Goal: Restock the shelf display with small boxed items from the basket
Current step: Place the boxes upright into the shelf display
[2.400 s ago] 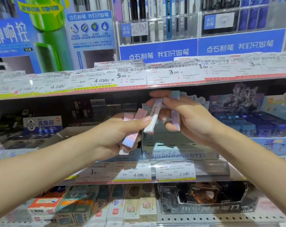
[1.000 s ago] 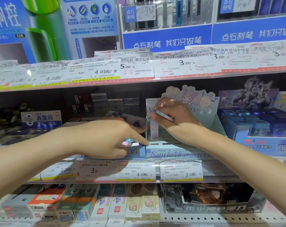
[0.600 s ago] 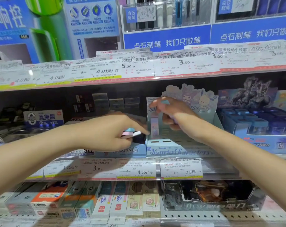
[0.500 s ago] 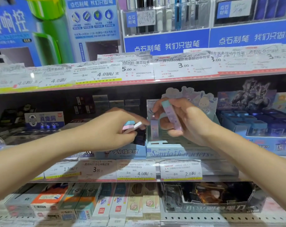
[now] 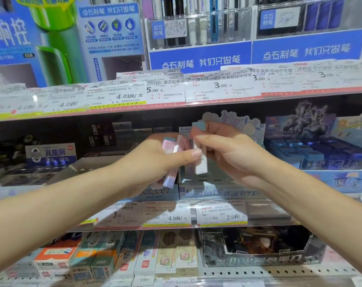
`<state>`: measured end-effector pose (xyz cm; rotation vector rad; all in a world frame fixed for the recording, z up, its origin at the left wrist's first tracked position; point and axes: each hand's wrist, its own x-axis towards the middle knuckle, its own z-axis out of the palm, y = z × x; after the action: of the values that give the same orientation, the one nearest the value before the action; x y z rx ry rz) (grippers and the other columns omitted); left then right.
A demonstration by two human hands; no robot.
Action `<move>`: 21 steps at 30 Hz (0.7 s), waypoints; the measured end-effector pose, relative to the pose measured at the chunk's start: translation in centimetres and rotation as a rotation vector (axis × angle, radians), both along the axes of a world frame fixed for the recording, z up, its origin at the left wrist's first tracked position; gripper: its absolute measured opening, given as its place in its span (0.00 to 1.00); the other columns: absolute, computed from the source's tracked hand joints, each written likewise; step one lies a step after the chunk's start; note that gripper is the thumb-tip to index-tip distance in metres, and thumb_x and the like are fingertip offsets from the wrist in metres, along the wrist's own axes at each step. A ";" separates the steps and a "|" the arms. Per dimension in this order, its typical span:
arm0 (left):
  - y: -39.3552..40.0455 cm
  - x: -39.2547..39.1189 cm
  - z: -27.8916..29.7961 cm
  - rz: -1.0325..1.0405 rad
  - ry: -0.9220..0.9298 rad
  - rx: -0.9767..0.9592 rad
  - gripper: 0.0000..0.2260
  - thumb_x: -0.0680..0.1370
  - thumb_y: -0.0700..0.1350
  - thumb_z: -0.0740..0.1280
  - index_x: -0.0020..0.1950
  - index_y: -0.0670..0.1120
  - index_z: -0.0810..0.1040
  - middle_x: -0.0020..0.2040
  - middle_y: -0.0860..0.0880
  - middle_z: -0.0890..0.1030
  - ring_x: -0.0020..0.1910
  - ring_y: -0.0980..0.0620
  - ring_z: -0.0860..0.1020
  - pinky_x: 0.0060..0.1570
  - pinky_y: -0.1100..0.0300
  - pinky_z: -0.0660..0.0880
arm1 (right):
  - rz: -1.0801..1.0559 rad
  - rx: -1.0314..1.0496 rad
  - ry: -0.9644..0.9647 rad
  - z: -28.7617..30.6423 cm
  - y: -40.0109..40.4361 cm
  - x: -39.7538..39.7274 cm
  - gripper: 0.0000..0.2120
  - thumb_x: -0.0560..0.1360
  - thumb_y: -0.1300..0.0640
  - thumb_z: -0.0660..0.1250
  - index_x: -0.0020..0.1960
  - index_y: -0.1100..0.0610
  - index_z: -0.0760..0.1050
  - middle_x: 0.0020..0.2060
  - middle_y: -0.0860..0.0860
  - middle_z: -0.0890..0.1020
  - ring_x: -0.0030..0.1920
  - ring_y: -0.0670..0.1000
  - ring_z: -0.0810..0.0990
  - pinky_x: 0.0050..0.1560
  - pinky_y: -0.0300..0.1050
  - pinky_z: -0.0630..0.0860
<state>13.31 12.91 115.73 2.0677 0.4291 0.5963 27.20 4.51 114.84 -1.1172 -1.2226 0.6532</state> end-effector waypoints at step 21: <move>1.5 0.0 0.0 0.180 0.138 0.540 0.17 0.70 0.57 0.68 0.43 0.42 0.80 0.26 0.57 0.78 0.29 0.62 0.74 0.35 0.71 0.70 | -0.348 0.150 -0.331 0.5 0.3 0.6 0.14 0.70 0.64 0.70 0.48 0.49 0.70 0.40 0.48 0.75 0.38 0.49 0.77 0.47 0.45 0.77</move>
<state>13.36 14.39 115.75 2.6141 0.5869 0.7375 27.80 4.84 115.36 -1.3036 -1.2881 0.1120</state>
